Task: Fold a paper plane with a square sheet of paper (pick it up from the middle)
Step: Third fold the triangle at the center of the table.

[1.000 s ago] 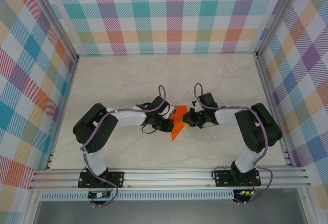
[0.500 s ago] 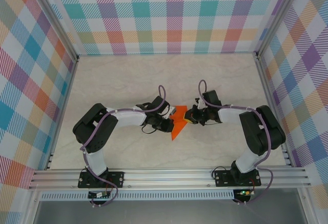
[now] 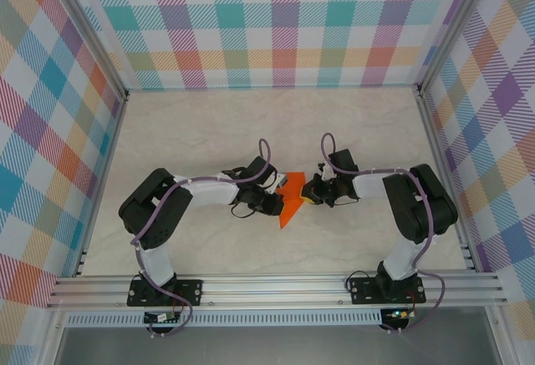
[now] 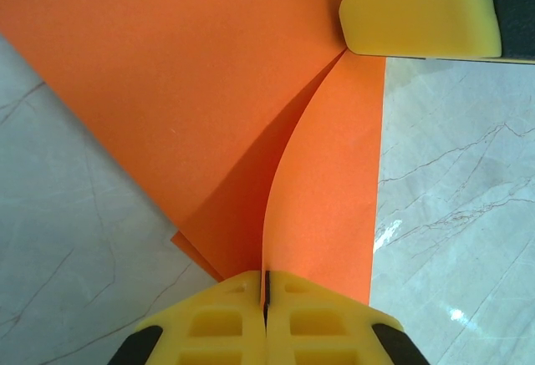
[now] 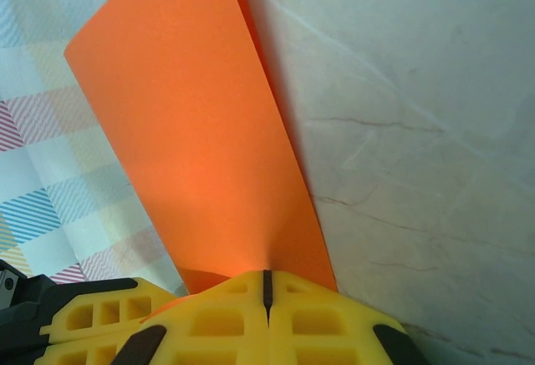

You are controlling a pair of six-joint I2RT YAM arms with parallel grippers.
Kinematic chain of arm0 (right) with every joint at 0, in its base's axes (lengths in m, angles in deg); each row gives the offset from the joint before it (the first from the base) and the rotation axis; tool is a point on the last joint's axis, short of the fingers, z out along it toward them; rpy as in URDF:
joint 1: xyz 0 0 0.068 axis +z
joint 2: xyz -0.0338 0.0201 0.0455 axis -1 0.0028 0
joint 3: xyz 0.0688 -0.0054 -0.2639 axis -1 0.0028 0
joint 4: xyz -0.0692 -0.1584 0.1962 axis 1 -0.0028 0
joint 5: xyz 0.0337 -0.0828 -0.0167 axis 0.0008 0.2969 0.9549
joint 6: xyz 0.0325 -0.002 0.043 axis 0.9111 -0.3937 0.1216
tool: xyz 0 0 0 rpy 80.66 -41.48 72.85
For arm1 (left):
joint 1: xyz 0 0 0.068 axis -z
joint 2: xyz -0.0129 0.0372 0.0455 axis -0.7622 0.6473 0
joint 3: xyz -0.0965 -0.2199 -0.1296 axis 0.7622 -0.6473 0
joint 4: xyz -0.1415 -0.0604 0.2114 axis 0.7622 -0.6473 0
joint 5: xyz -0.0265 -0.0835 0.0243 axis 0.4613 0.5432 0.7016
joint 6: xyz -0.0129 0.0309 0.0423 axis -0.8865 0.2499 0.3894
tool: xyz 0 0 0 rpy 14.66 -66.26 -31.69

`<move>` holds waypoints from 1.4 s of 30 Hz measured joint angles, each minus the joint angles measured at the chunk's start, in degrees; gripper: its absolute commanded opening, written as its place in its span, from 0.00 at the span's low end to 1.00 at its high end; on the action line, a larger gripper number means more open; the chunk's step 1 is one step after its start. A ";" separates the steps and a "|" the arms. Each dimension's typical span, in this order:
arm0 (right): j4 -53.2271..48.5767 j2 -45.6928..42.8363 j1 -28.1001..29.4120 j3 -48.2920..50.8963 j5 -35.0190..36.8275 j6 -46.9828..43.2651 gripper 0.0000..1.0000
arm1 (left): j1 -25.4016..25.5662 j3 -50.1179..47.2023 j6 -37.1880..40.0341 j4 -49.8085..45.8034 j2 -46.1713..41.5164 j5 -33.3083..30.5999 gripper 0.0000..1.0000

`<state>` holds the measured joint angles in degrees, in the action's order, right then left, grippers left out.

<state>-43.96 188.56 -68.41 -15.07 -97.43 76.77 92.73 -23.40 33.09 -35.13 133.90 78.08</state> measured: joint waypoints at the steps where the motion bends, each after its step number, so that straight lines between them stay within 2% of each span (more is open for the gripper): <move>1: -0.07 -0.13 -0.02 0.00 0.04 0.00 0.03 | 0.00 0.00 0.02 0.00 0.00 0.00 0.05; 8: -1.75 -3.28 -0.35 -0.37 0.76 -0.90 0.04 | 0.00 0.02 0.04 -0.02 0.00 0.00 0.05; 21: -0.74 0.20 -0.76 -0.63 0.26 -1.86 0.03 | 0.00 0.02 0.07 -0.07 0.00 0.00 0.06; 30: -1.55 -7.28 -0.35 -0.33 -1.36 -1.22 0.05 | 0.00 0.15 0.22 -0.28 0.00 -0.07 0.07; 42: -0.26 -0.37 1.99 0.07 -4.50 -0.37 0.05 | 0.00 0.33 0.22 -0.55 0.00 -0.24 0.09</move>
<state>-44.22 188.19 -66.42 -15.01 -101.93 76.40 92.73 -23.08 33.31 -35.68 133.90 77.84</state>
